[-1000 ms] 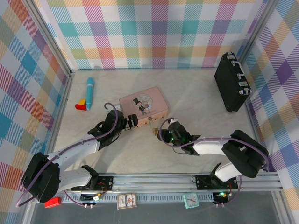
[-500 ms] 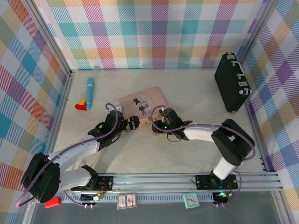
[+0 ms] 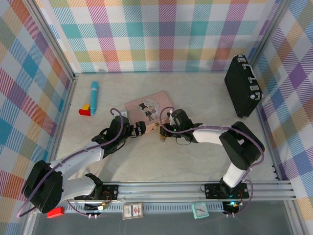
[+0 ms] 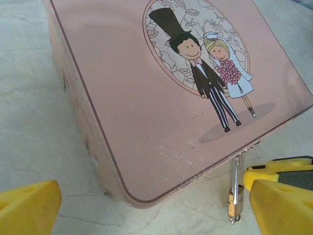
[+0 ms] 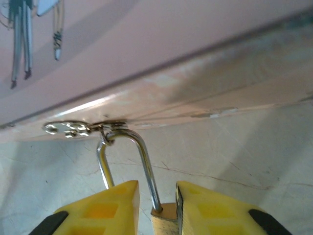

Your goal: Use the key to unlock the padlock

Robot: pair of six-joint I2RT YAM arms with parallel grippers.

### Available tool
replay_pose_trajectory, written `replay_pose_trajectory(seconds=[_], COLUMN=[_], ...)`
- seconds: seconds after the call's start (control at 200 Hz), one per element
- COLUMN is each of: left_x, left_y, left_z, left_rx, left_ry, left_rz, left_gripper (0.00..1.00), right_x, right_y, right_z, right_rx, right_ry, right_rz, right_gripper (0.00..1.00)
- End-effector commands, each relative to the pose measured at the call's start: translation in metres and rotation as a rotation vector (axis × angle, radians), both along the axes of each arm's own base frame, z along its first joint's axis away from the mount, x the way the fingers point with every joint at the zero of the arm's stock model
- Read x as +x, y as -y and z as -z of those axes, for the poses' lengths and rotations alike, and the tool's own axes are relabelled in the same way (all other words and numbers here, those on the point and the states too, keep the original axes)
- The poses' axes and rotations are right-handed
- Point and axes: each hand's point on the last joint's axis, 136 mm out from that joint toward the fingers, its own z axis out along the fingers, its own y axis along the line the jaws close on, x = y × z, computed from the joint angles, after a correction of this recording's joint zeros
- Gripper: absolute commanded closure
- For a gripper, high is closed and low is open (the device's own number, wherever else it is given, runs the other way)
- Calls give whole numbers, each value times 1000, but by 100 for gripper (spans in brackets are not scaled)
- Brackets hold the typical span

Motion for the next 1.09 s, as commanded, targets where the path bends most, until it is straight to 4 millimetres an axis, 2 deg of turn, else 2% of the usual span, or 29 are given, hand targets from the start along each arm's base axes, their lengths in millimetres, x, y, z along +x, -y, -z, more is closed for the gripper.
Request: replay_pose_trajectory(seconds=[0.0, 0.295, 1.09], left_x=[3, 7, 10], left_y=[-3, -12, -12], left_z=[0, 9, 17], left_rx=[-6, -55, -67], left_ry=[-12, -44, -69], left_rz=[-14, -40, -42], left_gripper=[2, 1, 2], right_x=[9, 15, 13], right_y=[-9, -11, -18], right_z=[-9, -6, 7], right_rx=[25, 16, 44], right_ry=[26, 38, 17], right_rz=[-25, -23, -47], right_gripper=[75, 78, 84])
